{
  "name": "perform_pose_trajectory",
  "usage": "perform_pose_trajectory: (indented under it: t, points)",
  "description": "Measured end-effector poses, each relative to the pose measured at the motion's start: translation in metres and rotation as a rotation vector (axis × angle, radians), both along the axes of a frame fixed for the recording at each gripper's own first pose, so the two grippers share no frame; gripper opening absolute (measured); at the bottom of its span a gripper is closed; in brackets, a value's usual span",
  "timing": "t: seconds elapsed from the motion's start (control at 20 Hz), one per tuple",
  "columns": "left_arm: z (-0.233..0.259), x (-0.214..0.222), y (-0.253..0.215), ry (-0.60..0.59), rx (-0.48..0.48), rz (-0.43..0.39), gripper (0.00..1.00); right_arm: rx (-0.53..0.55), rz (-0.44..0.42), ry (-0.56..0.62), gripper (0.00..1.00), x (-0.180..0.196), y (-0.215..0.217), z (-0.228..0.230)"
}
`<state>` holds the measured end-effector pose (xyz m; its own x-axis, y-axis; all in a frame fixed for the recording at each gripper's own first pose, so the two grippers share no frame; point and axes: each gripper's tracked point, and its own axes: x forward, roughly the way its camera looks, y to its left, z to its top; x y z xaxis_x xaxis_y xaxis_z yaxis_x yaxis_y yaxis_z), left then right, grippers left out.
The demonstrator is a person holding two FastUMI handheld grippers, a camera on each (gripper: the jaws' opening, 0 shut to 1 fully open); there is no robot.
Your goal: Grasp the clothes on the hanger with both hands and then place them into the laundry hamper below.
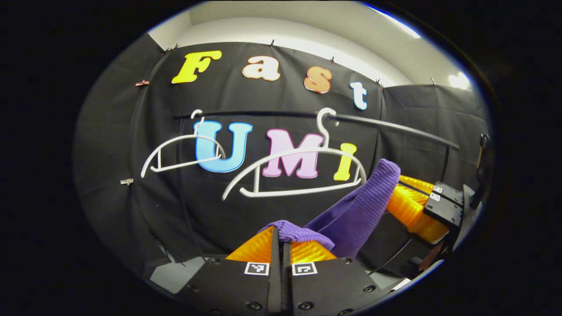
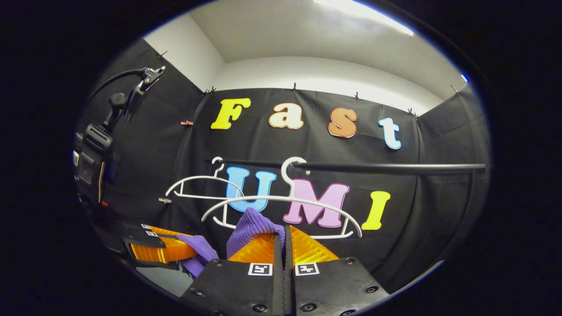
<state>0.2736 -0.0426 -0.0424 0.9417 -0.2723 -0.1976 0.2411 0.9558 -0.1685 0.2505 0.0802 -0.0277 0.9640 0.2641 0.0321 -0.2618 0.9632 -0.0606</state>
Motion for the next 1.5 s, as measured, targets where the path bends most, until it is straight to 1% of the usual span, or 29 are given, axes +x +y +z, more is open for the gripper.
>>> perform_pose_trajectory:
  t: [0.1,0.15,0.25,0.35,0.5,0.65,0.9,1.1,1.35,1.5]
  points:
    - [0.011,0.004,-0.007,-0.012,-0.022,-0.005,0.05,-0.010,0.023,-0.006,0.04,-0.005,0.003,0.010]
    - [0.008,0.006,-0.011,-0.005,-0.028,-0.007,0.05,-0.019,0.037,-0.003,0.04,-0.008,0.003,0.006]
    - [-0.007,0.008,-0.016,0.024,-0.046,-0.012,0.05,-0.027,0.050,0.030,0.04,-0.010,0.000,-0.012]
    - [-0.029,0.009,-0.025,0.060,-0.066,-0.026,0.05,-0.011,0.050,0.089,0.04,-0.011,-0.006,-0.038]
    - [-0.074,0.010,-0.034,0.121,-0.064,-0.030,0.05,0.019,0.066,0.185,0.04,-0.009,-0.011,-0.084]
    - [-0.124,0.012,-0.042,0.196,-0.044,-0.040,0.05,0.024,0.094,0.289,0.04,-0.009,-0.015,-0.137]
    - [-0.215,0.010,-0.045,0.334,0.021,-0.056,0.05,0.033,0.068,0.469,0.04,-0.013,-0.040,-0.232]
    - [-0.282,0.006,-0.041,0.456,0.052,-0.027,0.05,0.016,0.067,0.587,0.04,-0.018,-0.053,-0.297]
    - [-0.360,0.002,-0.046,0.610,0.108,0.013,0.05,-0.021,0.074,0.746,0.05,-0.030,-0.065,-0.389]
    - [-0.411,-0.013,-0.054,0.707,0.127,0.030,0.05,-0.044,0.079,0.844,0.04,-0.041,-0.069,-0.440]
